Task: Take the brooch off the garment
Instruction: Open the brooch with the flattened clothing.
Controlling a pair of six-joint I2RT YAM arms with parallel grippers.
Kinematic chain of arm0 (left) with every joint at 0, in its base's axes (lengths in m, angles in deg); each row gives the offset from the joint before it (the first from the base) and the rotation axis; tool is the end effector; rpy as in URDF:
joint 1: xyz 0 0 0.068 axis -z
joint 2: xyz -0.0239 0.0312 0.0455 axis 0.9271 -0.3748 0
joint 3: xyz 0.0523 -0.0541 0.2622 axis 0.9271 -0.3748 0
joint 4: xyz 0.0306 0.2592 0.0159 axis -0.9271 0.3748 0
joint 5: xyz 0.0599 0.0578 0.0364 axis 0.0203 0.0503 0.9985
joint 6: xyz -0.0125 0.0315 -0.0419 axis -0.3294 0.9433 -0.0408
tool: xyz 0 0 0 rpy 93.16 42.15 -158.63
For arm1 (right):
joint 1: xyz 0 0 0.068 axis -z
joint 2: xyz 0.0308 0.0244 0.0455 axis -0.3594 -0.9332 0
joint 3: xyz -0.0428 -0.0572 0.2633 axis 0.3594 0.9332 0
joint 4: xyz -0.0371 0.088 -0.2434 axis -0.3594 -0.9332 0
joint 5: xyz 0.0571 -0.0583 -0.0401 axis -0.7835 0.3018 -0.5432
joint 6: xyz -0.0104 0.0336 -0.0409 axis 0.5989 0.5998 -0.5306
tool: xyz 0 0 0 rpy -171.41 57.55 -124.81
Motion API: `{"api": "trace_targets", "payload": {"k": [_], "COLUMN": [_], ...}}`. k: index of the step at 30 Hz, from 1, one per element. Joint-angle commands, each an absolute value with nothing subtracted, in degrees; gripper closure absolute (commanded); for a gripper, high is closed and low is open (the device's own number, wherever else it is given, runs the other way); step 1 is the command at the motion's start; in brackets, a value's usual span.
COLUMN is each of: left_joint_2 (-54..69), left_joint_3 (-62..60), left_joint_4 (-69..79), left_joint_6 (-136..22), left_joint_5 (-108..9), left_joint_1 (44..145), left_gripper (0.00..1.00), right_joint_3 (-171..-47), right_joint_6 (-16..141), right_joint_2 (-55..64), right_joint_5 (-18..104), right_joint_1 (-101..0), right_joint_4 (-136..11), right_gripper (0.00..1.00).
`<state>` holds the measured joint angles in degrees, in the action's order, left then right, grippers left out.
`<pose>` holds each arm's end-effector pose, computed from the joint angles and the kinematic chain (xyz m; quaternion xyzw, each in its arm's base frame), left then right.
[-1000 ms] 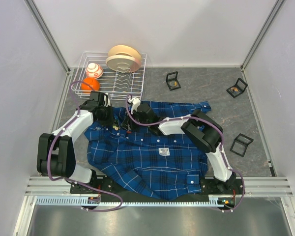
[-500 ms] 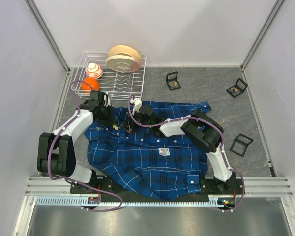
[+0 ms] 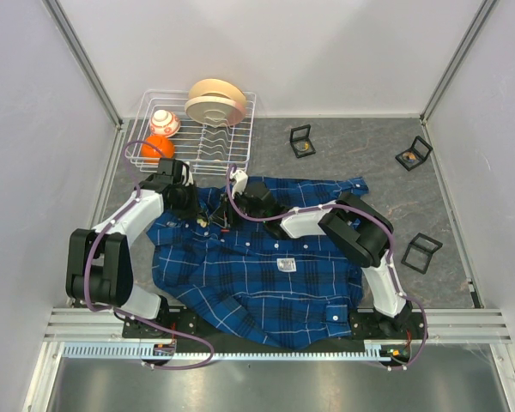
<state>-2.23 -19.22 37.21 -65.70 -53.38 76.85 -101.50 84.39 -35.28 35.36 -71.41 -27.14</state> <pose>0.2865 -0.0523 0.2036 -0.0674 0.9623 -0.1599 0.2093 0.2832 0.3566 0.1474 -0.2273 0.7729 0.4548 0.3795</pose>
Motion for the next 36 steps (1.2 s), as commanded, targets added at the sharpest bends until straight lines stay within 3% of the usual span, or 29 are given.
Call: {"api": "trace_targets", "payload": {"k": [1, 12, 22, 29, 34, 36], "left_joint_2": [-1.2, -0.3, 0.2, 0.6, 0.5, 0.6], "left_joint_3": [-17.0, -17.4, -17.9, -18.6, -18.7, -18.9], "left_joint_4": [36.8, 36.7, 35.6, 34.9, 34.8, 35.0], "left_joint_6": [-64.0, -63.8, -63.7, -63.8, -63.7, -63.9], "left_joint_5": [-54.4, -55.9, -57.6, -58.8, -58.2, -57.8], "left_joint_1": [77.0, 77.0, 77.0, 77.0, 77.0, 77.0], "left_gripper": [0.98, 0.98, 0.98, 0.98, 0.98, 0.98], "right_joint_3": [-103.4, -105.9, -107.4, -107.4, -106.9, -106.4], "right_joint_6": [85.2, 85.1, 86.2, 87.4, 88.0, 88.8], "right_joint_2": [-35.8, -37.9, -40.0, -40.7, -40.5, -40.4], "right_joint_5": [33.5, 33.1, 31.1, 29.8, 30.2, 30.2], "right_joint_1": [-71.3, -71.5, -71.5, -71.5, -71.5, -71.5], "right_joint_4": [-23.8, -24.7, -23.7, -21.7, -20.8, -20.0], "right_gripper": [0.64, 0.71, 0.84, 0.82, 1.00, 1.00]}}
